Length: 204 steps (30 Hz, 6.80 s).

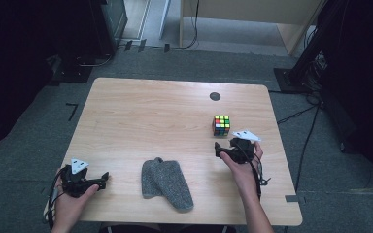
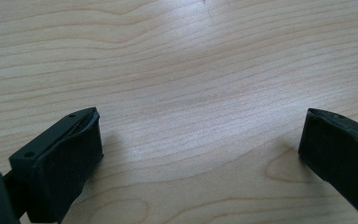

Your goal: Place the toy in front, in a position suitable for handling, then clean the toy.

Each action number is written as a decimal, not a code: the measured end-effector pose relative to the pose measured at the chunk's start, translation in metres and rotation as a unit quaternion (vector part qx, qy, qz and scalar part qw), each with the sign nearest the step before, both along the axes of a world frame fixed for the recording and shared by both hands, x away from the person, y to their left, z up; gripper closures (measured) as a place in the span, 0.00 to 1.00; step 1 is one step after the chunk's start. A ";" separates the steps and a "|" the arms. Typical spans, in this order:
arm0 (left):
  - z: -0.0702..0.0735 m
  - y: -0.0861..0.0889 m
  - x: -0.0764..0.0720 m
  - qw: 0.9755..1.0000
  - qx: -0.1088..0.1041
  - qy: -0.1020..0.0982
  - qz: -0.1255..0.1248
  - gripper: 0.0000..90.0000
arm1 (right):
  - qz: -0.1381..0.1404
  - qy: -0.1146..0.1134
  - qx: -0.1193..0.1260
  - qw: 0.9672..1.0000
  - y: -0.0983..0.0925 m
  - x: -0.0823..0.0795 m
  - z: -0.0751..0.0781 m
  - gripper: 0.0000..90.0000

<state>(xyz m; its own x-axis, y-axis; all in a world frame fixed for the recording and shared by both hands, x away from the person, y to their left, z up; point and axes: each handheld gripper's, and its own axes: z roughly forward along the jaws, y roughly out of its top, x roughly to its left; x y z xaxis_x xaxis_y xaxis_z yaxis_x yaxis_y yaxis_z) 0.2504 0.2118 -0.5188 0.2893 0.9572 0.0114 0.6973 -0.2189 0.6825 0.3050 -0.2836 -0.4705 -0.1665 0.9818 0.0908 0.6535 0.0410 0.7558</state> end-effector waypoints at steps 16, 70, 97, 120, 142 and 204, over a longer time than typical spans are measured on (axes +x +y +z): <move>0.000 0.000 0.000 1.000 0.000 0.000 -0.001 0.00 | -0.026 0.005 -0.005 1.000 0.010 0.045 -0.014 0.04; 0.000 -0.004 0.002 1.000 0.000 0.000 0.005 0.00 | -0.046 -0.042 0.012 0.998 0.001 0.047 -0.017 0.38; 0.027 -0.031 -0.015 0.996 -0.057 -0.020 -0.062 0.00 | 0.061 -0.039 0.017 0.997 -0.002 -0.074 -0.006 0.38; 0.050 -0.171 -0.010 0.965 -0.044 -0.009 -0.258 0.06 | 0.088 -0.053 0.012 0.995 0.025 -0.117 -0.006 0.38; 0.017 -0.172 -0.003 0.961 -0.069 0.018 -0.268 0.76 | 0.170 -0.053 -0.006 0.984 0.050 -0.121 -0.023 0.38; 0.098 -0.199 -0.064 0.896 -0.102 -0.168 -0.398 0.74 | 0.265 -0.134 -0.024 0.954 0.106 -0.140 -0.010 0.38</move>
